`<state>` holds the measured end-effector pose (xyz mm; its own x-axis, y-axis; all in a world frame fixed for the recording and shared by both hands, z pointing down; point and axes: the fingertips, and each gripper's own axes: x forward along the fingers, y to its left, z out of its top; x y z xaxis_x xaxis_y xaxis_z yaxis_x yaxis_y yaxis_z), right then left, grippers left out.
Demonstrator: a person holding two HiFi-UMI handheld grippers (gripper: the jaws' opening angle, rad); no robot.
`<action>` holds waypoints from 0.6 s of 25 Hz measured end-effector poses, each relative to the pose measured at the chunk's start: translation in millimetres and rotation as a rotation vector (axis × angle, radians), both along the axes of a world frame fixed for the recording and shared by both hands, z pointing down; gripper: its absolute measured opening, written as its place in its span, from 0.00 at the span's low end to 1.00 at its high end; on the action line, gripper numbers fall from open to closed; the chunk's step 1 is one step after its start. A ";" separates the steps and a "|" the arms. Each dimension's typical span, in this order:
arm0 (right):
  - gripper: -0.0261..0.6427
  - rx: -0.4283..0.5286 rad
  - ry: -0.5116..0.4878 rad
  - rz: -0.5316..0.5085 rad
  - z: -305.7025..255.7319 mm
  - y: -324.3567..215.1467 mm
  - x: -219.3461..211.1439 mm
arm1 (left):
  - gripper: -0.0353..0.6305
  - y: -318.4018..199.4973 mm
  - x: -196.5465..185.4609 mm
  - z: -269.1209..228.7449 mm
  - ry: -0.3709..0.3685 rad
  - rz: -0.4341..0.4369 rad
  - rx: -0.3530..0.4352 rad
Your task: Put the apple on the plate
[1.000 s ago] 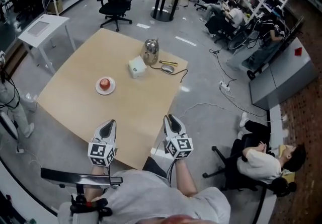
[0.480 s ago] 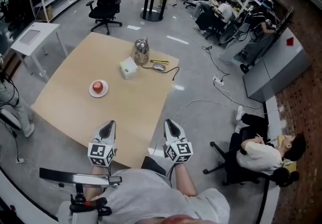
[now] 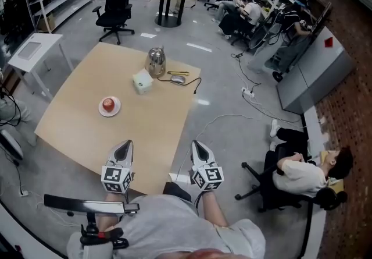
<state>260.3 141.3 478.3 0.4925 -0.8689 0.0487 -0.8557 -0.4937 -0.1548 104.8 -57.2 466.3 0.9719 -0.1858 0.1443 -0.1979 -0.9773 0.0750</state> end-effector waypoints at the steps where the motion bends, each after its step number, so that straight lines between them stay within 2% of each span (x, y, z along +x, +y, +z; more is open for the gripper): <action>1: 0.05 -0.004 0.001 0.000 -0.2 0.9 0.4 | 0.08 0.7 1.5 -1.0 0.001 0.004 0.001; 5: 0.05 -0.032 0.007 -0.002 2.4 2.5 1.4 | 0.08 3.1 4.7 -1.2 0.002 0.012 0.002; 15: 0.05 -0.029 0.007 0.011 4.8 2.0 3.6 | 0.08 0.0 4.0 2.6 -0.004 0.013 -0.002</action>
<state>263.9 143.3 483.0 0.5026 -0.8617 0.0705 -0.8512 -0.5074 -0.1338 108.8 -57.2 468.9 0.9736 -0.1733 0.1488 -0.1860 -0.9796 0.0760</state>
